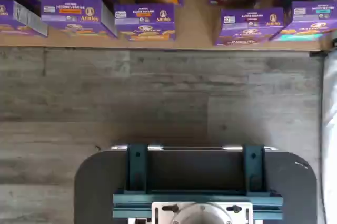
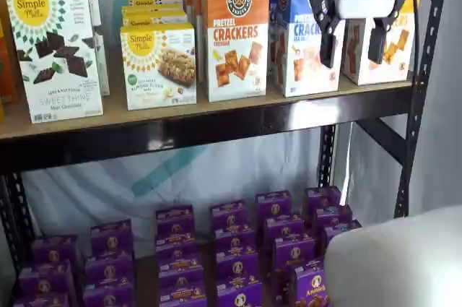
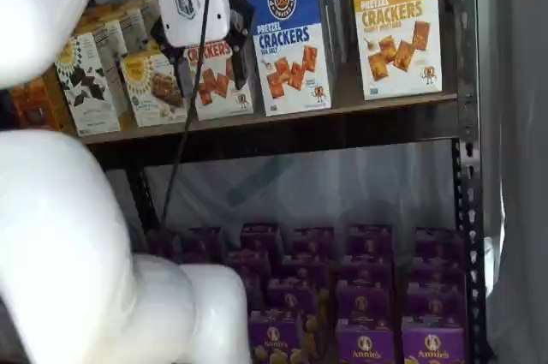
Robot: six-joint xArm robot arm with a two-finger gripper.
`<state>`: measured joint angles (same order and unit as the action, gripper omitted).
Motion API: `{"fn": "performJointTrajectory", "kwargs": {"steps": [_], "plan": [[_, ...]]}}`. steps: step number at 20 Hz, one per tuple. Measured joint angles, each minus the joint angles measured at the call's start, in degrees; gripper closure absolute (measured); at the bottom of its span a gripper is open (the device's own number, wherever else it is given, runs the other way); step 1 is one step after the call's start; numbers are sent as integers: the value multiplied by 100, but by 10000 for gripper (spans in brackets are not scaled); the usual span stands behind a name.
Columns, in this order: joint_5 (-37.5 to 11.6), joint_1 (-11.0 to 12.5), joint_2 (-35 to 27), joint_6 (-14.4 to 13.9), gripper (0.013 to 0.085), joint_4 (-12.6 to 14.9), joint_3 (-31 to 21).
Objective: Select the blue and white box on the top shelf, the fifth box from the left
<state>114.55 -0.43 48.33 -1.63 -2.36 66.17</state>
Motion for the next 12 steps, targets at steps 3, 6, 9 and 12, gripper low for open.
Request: {"fn": "performJointTrajectory", "kwargs": {"steps": [3,6,9,12], "plan": [[-400,342,247,202,130,-378,-225],[-434,347,247,211,130,-405,-237],[-448,311,227,186,130,-384,-238],[-491,265,209,158,130,-342,-252]]}}
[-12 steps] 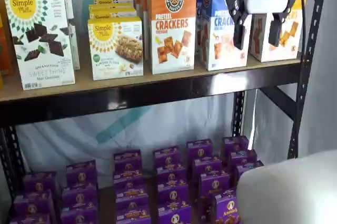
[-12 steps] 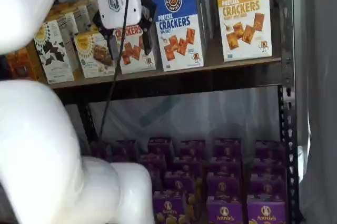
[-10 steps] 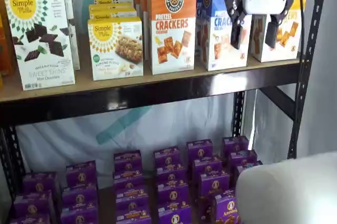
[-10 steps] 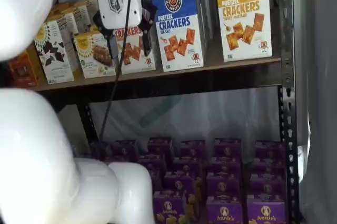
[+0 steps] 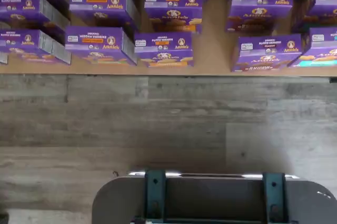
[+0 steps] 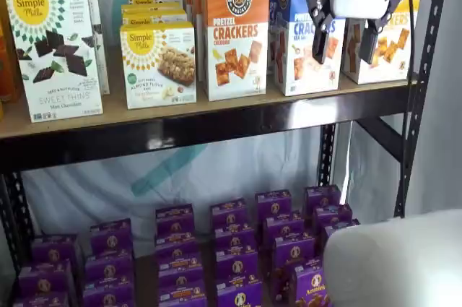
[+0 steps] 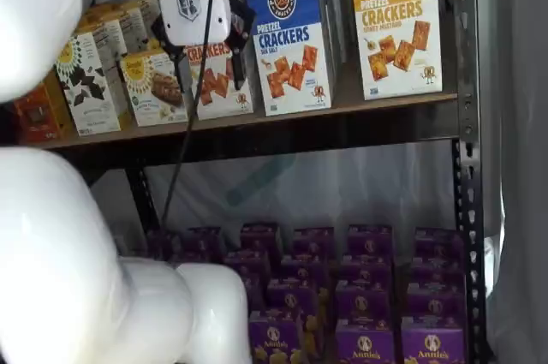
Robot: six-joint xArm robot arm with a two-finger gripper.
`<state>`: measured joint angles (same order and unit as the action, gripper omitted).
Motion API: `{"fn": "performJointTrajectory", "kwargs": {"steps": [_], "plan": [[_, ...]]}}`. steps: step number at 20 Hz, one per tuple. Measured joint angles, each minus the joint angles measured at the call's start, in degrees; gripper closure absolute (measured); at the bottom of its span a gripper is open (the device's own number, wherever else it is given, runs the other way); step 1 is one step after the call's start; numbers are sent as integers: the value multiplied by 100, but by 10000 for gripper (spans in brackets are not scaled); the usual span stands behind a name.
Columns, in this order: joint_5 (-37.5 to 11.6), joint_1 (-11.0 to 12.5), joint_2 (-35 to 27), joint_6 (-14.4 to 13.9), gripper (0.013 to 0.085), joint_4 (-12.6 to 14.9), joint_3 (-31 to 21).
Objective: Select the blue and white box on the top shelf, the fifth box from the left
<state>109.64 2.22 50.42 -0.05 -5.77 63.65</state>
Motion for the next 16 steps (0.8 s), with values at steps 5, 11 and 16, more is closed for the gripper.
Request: {"fn": "performJointTrajectory", "kwargs": {"steps": [5,11,16], "plan": [[-250,-84,-56,-20,130,148,-52],[-726,61,-290,159,130,229,17],[-1122,231,-624,345,130,259,215]]}}
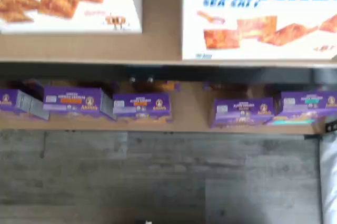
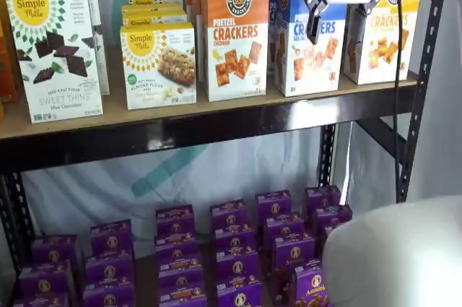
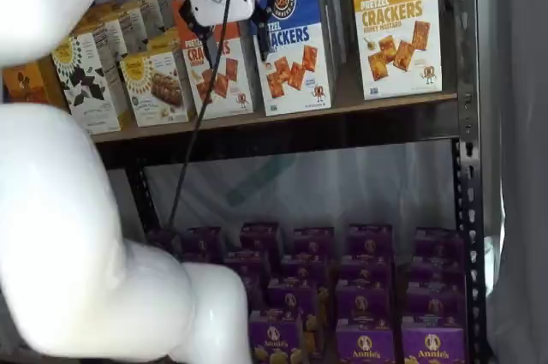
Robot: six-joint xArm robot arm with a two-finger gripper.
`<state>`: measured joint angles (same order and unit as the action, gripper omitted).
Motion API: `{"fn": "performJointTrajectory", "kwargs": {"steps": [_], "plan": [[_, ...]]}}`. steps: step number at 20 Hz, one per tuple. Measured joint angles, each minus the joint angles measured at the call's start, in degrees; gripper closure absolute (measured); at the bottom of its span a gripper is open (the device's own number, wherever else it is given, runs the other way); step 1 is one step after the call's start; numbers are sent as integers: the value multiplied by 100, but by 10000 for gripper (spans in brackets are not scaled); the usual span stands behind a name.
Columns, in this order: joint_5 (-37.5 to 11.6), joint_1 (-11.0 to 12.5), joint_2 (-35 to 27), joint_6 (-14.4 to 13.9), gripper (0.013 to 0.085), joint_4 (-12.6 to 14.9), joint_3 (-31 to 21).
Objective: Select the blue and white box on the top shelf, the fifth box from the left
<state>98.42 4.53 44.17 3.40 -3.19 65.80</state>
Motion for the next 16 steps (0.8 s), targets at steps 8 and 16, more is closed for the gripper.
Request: {"fn": "performJointTrajectory", "kwargs": {"steps": [8,16], "plan": [[-379,268,-641,266,130,-104,459],[-428,317,-1046,319,130,-107,827]]}}
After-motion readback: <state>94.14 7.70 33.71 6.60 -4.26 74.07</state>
